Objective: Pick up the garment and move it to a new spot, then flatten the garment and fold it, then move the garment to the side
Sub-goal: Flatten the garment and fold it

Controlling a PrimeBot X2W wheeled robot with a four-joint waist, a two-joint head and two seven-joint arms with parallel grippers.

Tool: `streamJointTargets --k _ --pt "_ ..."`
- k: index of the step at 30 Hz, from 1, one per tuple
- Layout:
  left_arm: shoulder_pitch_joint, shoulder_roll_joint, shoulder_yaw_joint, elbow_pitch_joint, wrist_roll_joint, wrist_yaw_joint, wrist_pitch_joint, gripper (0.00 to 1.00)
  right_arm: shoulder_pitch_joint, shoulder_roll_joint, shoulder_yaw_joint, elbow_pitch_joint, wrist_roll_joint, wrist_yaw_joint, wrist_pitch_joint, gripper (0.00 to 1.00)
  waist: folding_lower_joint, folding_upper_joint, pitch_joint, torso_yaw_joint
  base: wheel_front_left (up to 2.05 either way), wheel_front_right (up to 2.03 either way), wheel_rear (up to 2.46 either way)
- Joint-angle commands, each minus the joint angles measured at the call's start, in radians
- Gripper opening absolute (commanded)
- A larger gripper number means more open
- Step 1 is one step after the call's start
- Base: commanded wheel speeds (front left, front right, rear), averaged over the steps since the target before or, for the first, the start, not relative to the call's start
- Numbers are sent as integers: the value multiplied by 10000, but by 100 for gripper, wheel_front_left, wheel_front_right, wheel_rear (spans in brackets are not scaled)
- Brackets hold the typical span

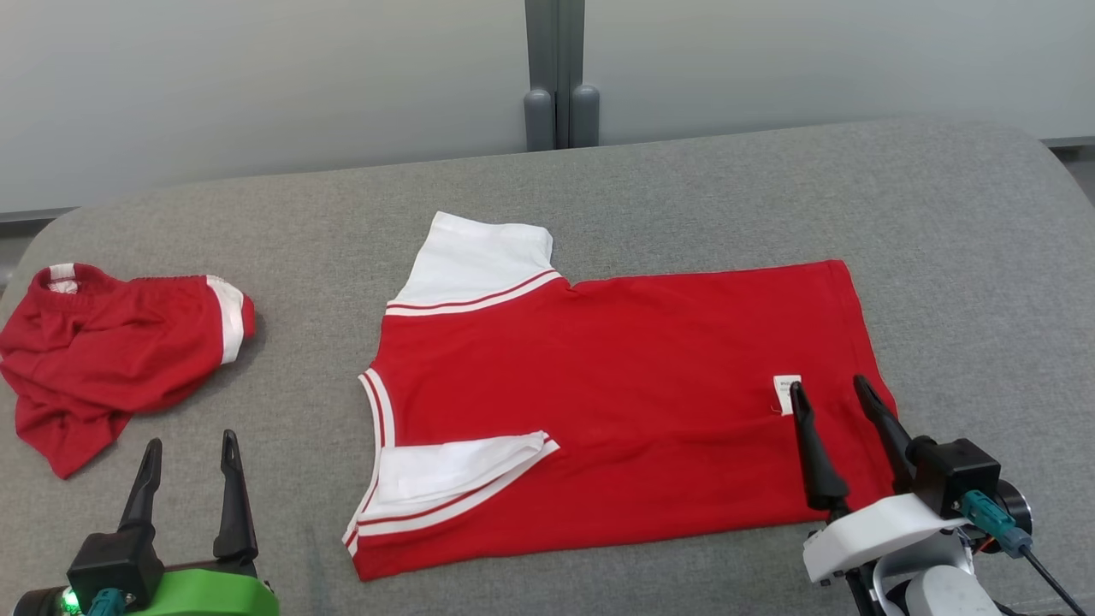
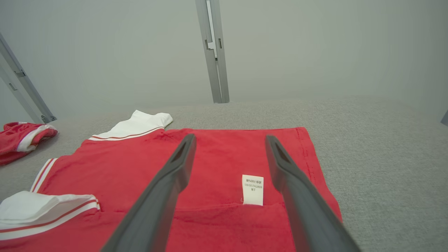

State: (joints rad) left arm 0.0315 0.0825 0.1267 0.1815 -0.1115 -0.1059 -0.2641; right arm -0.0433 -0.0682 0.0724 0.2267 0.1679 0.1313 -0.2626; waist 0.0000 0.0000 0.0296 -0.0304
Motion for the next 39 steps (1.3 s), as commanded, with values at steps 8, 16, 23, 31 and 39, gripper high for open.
streamJointTargets --k 8,16,23,31,39 --pt "110 -45 83 -4 113 -65 2 100 60 16 -26 121 -84 -11 -29 100 0 0 8 10 0 0 0" --pt "-463 178 14 208 78 -165 1 100 -407 -206 -113 305 -98 -11 -29 100 0 0 175 -26 0 0 0" --pt "-2610 1190 -626 889 -59 -240 1 100 -2025 -939 -126 1007 -143 -11 51 100 0 0 840 -208 0 0 0" --pt "-6136 2776 -2535 2043 -1650 -238 704 100 -4599 -1359 145 2063 -8 -11 630 100 0 0 2252 -734 0 0 0" --pt "-9131 4065 -4580 2987 -3178 -239 1496 100 -6163 -1387 590 2730 225 -11 639 100 0 0 3647 -1305 0 0 0"
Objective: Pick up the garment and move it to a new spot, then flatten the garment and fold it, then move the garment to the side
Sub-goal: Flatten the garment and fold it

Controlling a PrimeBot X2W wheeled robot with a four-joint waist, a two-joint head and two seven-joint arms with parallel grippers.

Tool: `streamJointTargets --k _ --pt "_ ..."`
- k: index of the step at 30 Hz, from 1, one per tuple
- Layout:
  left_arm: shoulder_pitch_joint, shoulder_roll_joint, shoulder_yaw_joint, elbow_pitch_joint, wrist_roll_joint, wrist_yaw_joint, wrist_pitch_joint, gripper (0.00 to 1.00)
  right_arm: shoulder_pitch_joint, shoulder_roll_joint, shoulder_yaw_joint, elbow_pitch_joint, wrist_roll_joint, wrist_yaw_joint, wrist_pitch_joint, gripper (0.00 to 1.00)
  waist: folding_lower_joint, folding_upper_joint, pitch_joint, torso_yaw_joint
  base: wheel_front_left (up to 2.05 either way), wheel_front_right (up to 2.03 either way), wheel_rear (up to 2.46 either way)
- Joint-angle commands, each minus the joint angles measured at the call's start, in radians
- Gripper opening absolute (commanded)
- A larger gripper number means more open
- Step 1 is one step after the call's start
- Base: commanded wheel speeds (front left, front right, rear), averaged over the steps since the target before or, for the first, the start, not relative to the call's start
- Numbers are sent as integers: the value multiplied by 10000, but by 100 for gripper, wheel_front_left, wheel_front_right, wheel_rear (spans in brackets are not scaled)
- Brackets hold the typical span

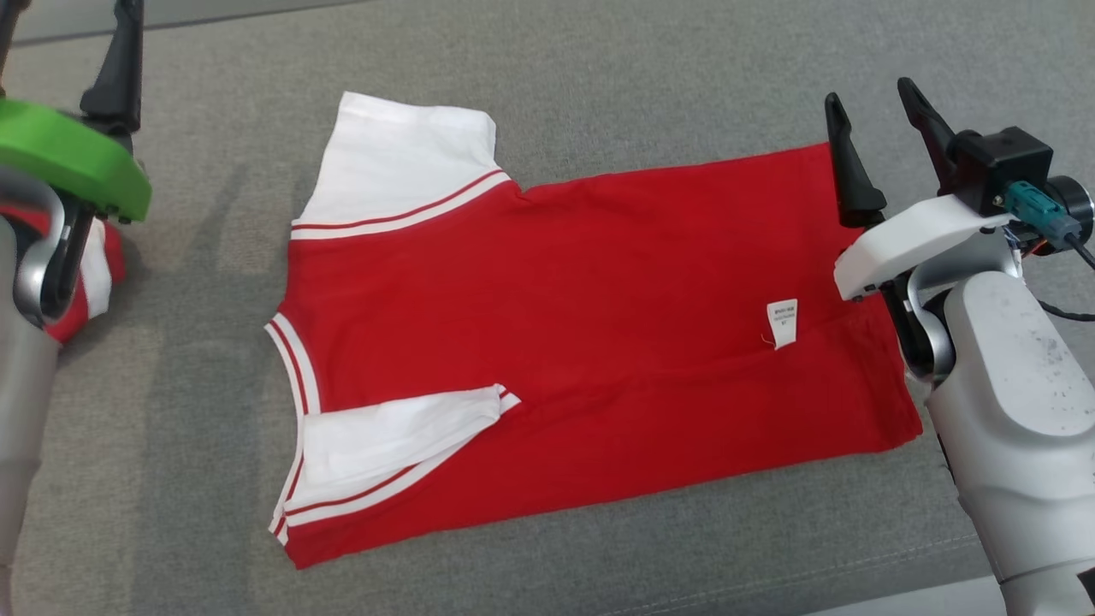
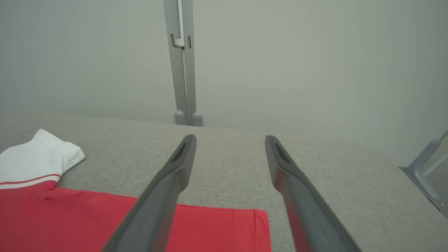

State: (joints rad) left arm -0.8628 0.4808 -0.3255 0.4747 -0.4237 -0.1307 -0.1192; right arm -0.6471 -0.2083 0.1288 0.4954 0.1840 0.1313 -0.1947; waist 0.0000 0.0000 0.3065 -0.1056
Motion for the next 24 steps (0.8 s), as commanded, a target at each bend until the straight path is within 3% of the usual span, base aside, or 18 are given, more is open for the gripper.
streamJointTargets --k 1,14,24 --pt "-462 163 -305 174 -217 8 147 100 -233 24 70 124 86 -11 -67 100 0 0 1019 -613 0 0 0" --pt "-2998 788 -4190 1827 -2336 7 1926 100 -1453 229 645 942 368 -11 -428 100 0 0 2354 -1353 0 0 0" --pt "-3390 1177 -5935 2188 -4427 6 3196 100 -1794 225 882 1266 529 -11 -638 100 0 0 2655 -1443 0 0 0"
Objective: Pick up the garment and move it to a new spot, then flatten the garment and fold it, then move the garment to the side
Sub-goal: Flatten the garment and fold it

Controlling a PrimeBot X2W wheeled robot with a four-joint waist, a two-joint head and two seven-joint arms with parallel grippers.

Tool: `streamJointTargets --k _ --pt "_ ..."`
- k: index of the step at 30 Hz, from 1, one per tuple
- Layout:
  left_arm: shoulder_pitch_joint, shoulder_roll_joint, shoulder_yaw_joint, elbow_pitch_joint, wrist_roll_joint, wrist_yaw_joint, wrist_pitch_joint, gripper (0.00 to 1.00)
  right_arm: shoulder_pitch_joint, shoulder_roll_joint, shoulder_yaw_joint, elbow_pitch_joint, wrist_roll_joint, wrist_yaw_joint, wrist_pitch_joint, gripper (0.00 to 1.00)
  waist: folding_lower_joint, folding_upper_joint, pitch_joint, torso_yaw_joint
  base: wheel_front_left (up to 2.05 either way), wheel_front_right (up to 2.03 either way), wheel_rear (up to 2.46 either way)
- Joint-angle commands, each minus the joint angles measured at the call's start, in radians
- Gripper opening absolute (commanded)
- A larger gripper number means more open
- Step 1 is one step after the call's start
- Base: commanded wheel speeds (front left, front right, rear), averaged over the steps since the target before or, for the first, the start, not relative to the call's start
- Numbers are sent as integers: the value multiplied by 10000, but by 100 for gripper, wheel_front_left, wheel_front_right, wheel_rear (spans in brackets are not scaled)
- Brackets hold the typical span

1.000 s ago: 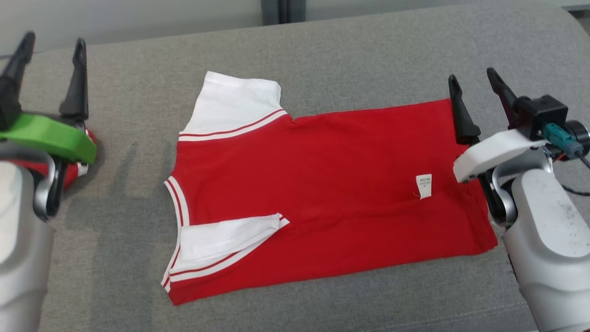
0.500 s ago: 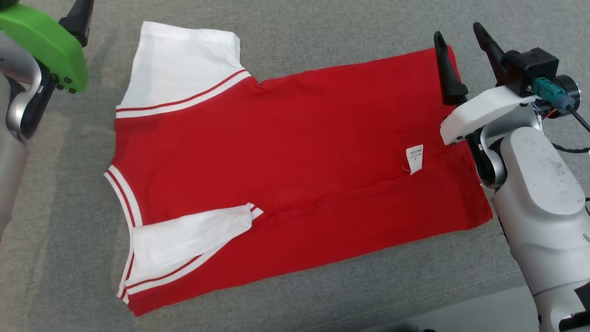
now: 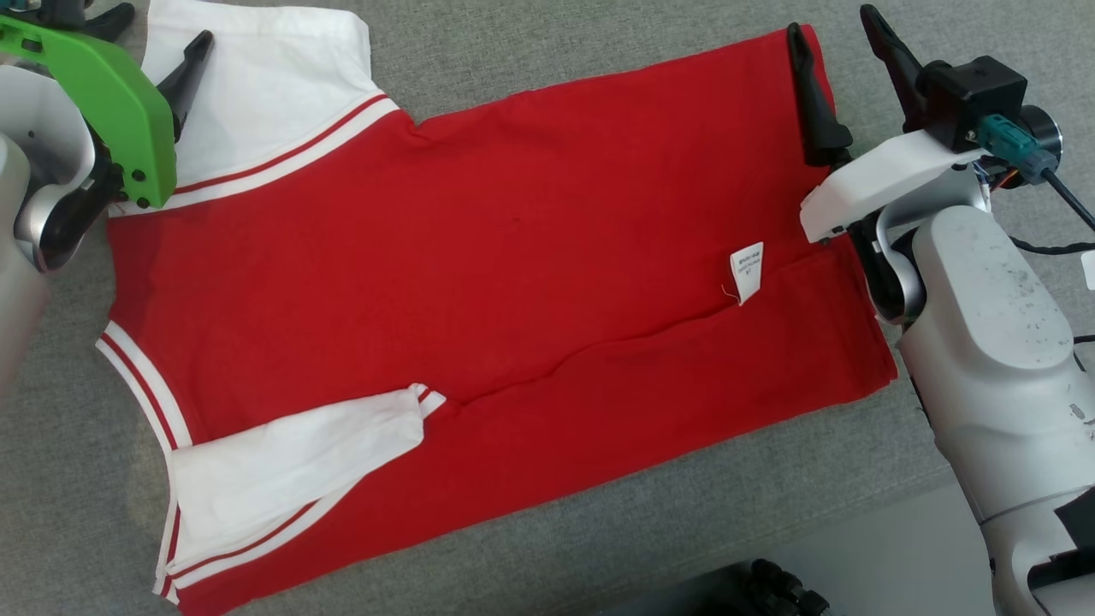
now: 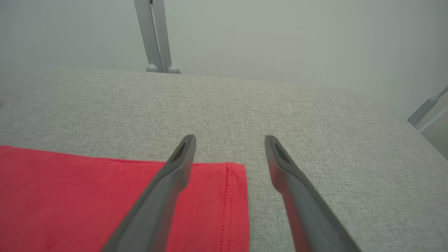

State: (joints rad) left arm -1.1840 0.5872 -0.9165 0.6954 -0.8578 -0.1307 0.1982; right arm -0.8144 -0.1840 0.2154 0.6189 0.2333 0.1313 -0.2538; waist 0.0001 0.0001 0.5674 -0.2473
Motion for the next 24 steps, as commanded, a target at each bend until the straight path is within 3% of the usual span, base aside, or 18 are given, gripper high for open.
streamJointTargets --k 1,11,17,18,19,21,24 --pt "-196 142 -122 -57 -265 6 95 100 -137 -31 30 63 56 -11 -61 100 -1 -1 57 -21 0 0 0" --pt "-332 -60 -619 -299 -2410 5 571 100 -563 -81 253 1048 509 -11 63 100 -1 -1 182 -59 0 0 0" --pt "-566 -3 -1069 -274 -2681 6 542 100 -862 -240 601 1680 1095 -11 420 100 -1 -1 134 37 0 0 0" --pt "-597 -7 -1178 -243 -2690 6 537 92 -963 -273 701 1811 1168 -11 518 100 -1 -1 124 67 0 0 0" --pt "-627 -10 -1268 -227 -2676 6 514 69 -1036 -300 790 1915 1207 -11 607 100 -1 -1 115 88 0 0 0" --pt "-659 -65 -1439 -235 -2781 6 440 0 -1222 -345 1020 2143 1311 -11 824 100 -1 -1 104 146 0 0 0" --pt "-746 -84 -1741 -316 -2838 6 326 0 -1488 -432 1407 2432 1547 -11 1163 100 -1 -1 77 258 0 0 0"
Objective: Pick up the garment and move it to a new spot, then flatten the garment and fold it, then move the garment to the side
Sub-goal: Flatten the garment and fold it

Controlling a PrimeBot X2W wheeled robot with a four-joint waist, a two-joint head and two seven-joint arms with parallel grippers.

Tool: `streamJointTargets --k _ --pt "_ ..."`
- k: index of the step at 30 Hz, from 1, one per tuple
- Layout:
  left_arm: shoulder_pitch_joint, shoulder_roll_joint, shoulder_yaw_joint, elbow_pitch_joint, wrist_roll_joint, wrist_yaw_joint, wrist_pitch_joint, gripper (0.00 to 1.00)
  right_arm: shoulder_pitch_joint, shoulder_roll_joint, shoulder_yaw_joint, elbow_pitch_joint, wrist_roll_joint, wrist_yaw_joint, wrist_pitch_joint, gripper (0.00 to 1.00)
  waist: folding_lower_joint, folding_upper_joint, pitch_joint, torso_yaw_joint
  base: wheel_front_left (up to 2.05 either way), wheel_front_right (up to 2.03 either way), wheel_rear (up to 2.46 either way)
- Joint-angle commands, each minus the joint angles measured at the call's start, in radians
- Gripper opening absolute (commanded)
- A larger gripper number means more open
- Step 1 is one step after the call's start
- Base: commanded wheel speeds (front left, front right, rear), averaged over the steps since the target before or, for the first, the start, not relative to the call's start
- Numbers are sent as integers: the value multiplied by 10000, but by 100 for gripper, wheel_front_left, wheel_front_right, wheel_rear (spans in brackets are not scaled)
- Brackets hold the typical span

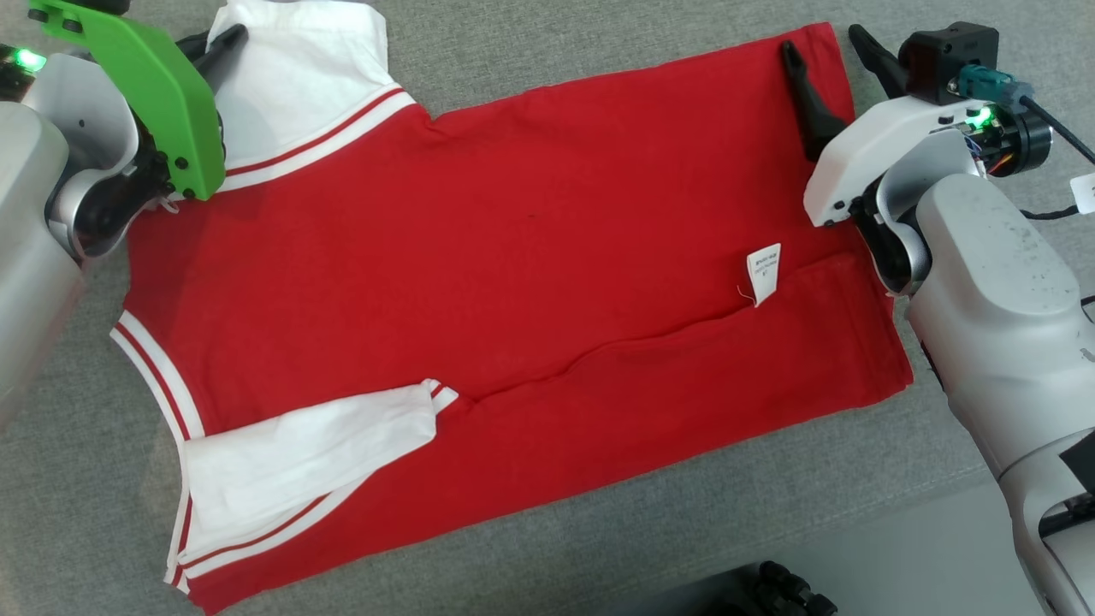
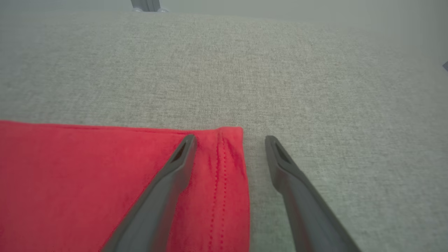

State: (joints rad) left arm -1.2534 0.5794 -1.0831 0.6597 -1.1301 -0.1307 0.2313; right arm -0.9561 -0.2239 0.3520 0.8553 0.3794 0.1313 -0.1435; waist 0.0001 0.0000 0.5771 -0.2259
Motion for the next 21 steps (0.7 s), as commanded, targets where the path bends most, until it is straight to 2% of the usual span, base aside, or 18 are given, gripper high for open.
streamJointTargets --k 1,7,11,21 --pt "-67 -10 -130 18 -164 6 -25 0 -123 -25 160 163 206 -11 236 100 -1 0 -30 66 0 0 0" --pt "-283 -54 -522 -161 -292 6 -509 0 -485 -174 844 375 1269 -5 1333 100 -1 0 -139 260 0 0 0" --pt "-321 -65 -806 -245 -379 6 -785 0 -400 -428 1428 464 1977 -5 2542 100 -1 0 -269 368 0 0 0" --pt "-430 65 -1287 -160 -755 6 -1199 0 115 -1072 2640 -856 3580 9 4456 100 -1 0 -429 395 0 0 0"
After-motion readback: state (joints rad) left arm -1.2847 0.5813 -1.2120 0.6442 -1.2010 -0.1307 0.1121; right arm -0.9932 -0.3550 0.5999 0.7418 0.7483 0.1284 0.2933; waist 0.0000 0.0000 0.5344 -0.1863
